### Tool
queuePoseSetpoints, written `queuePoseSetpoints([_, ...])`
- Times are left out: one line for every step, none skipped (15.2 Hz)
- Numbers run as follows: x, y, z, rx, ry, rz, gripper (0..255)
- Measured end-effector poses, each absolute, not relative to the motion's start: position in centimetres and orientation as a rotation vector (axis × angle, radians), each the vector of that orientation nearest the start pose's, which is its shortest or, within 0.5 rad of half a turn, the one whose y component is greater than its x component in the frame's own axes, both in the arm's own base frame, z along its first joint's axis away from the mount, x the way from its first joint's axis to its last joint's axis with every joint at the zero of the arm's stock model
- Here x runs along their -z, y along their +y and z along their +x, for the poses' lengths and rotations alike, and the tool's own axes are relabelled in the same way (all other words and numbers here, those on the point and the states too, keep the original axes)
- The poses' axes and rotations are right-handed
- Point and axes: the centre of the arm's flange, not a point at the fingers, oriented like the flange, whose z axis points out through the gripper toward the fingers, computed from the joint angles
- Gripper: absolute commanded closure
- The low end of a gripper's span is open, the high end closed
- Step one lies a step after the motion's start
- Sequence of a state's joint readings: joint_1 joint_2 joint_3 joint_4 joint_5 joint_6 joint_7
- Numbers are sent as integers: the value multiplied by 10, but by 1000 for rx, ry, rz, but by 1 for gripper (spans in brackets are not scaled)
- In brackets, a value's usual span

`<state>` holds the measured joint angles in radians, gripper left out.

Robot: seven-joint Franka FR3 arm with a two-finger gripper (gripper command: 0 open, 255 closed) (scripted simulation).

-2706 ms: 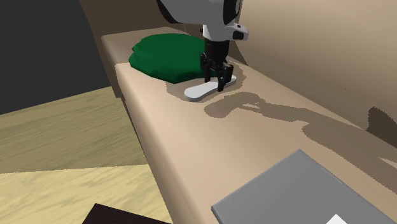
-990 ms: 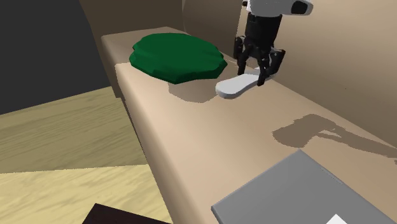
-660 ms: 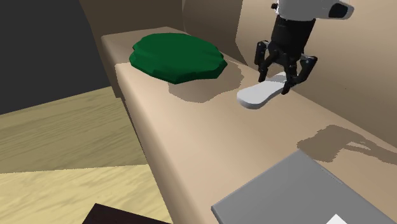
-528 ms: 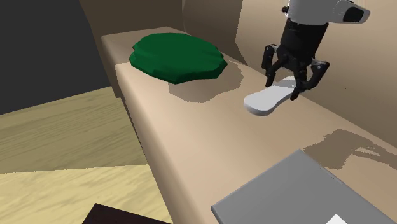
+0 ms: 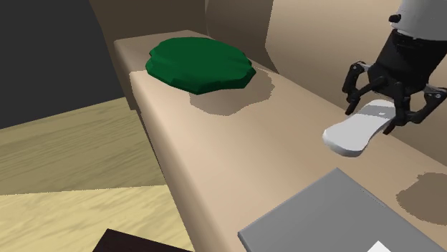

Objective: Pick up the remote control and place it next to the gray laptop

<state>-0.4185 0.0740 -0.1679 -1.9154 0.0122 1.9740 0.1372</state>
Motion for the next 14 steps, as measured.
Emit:
queuePoseSetpoints([-453,-330,475,-22,1118,-2933,255])
queuePoseSetpoints([-456,-339,468,-22,1118,-2934,255])
queuePoseSetpoints([-454,-348,461,-22,1118,-2934,255])
queuePoseSetpoints([-454,-361,455,-22,1118,-2934,255])
queuePoseSetpoints([-452,-373,445,-22,1118,-2934,255])
queuePoseSetpoints([-451,-382,440,-23,1118,-2934,255])
queuePoseSetpoints([-453,-395,433,-23,1118,-2933,255])
queuePoseSetpoints([-454,-405,426,-22,1118,-2934,255])
queuePoseSetpoints([-454,-417,419,-22,1118,-2933,255])
queuePoseSetpoints([-453,-429,412,-22,1118,-2933,255])
queuePoseSetpoints([-453,-441,407,-22,1118,-2934,255])
queuePoseSetpoints([-454,-453,397,-22,1118,-2933,255])
queuePoseSetpoints([-451,-462,392,-22,1119,-2933,255])
queuePoseSetpoints([-446,-466,390,-22,1118,-2933,255])
